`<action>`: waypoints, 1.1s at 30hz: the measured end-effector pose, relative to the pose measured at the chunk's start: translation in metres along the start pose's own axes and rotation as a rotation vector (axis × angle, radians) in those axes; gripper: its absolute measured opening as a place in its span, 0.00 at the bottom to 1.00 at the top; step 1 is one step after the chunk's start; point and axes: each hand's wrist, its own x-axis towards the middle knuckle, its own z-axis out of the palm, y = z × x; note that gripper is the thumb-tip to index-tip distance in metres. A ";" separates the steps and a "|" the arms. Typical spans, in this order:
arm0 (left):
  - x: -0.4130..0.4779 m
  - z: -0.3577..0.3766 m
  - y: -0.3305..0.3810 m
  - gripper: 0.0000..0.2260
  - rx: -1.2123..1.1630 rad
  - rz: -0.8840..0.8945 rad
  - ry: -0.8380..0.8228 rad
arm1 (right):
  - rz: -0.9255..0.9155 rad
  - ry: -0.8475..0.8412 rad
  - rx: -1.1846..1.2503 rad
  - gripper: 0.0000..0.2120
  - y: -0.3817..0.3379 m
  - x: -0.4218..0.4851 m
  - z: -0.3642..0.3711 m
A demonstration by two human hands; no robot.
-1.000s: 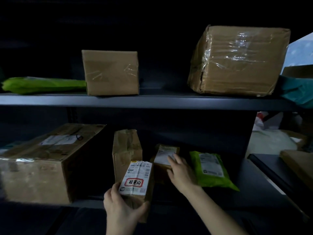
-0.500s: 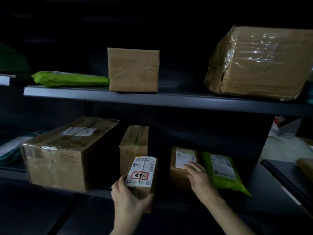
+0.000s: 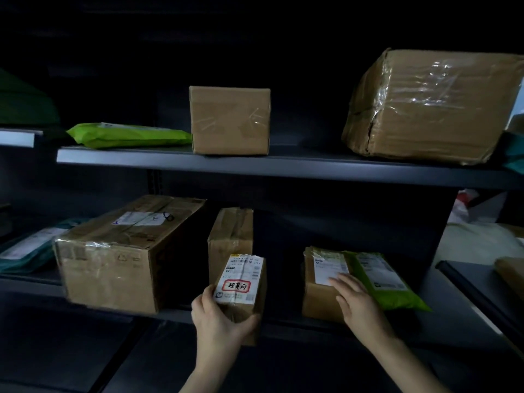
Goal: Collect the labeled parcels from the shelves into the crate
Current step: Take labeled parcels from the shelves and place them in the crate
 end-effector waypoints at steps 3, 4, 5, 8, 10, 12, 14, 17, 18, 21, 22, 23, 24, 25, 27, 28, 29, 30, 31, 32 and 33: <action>0.001 0.000 -0.001 0.47 0.016 0.004 -0.002 | 0.000 0.009 0.032 0.19 -0.002 -0.001 -0.001; 0.001 0.000 -0.001 0.47 0.018 0.003 -0.003 | -0.001 0.011 0.039 0.19 -0.003 -0.002 -0.001; 0.000 0.001 -0.002 0.47 0.018 0.002 -0.004 | -0.002 0.014 0.048 0.19 -0.004 -0.002 -0.002; -0.001 0.005 -0.002 0.47 0.024 0.003 -0.014 | -0.004 0.034 0.061 0.19 -0.006 -0.006 -0.003; -0.001 0.007 -0.002 0.48 0.030 0.007 -0.020 | 0.000 0.040 0.072 0.19 -0.007 -0.010 -0.003; -0.001 0.009 -0.002 0.48 0.037 0.010 -0.026 | -0.001 0.037 0.092 0.19 -0.008 -0.012 -0.005; -0.001 0.012 -0.001 0.48 0.045 0.012 -0.030 | -0.012 0.032 0.107 0.19 -0.009 -0.014 -0.008; -0.001 0.016 0.000 0.48 0.063 0.023 -0.030 | -0.017 0.025 0.130 0.19 -0.009 -0.018 -0.010; -0.001 0.017 0.000 0.48 0.067 0.025 -0.028 | -0.017 0.019 0.137 0.18 -0.009 -0.020 -0.011; -0.001 0.022 0.003 0.48 0.085 0.020 -0.031 | -0.028 0.002 0.156 0.18 -0.006 -0.026 -0.012; -0.001 0.024 0.004 0.48 0.086 0.017 -0.033 | -0.033 -0.001 0.159 0.19 -0.005 -0.028 -0.012; -0.001 0.025 0.005 0.48 0.085 0.016 -0.034 | -0.041 0.000 0.159 0.19 -0.005 -0.029 -0.012; -0.001 0.026 0.005 0.48 0.084 0.017 -0.035 | -0.049 0.002 0.160 0.19 -0.004 -0.030 -0.012; -0.001 0.027 0.005 0.48 0.086 0.019 -0.036 | -0.051 0.005 0.159 0.19 -0.004 -0.031 -0.011; -0.001 0.028 0.006 0.48 0.091 0.019 -0.040 | -0.037 0.020 0.152 0.19 -0.005 -0.031 -0.012; -0.002 0.028 0.006 0.48 0.090 0.018 -0.042 | -0.027 0.021 0.148 0.19 -0.006 -0.031 -0.013; -0.002 0.027 0.006 0.48 0.089 0.019 -0.042 | -0.021 0.019 0.147 0.19 -0.006 -0.030 -0.013; -0.002 0.026 0.006 0.48 0.090 0.020 -0.042 | -0.019 0.015 0.147 0.19 -0.006 -0.028 -0.014; -0.002 0.025 0.006 0.48 0.092 0.022 -0.041 | -0.018 0.007 0.147 0.19 -0.007 -0.027 -0.014; -0.002 0.023 0.006 0.48 0.094 0.026 -0.039 | -0.015 -0.003 0.147 0.19 -0.007 -0.025 -0.014; -0.002 0.022 0.006 0.48 0.094 0.031 -0.039 | -0.011 -0.012 0.148 0.19 -0.008 -0.023 -0.014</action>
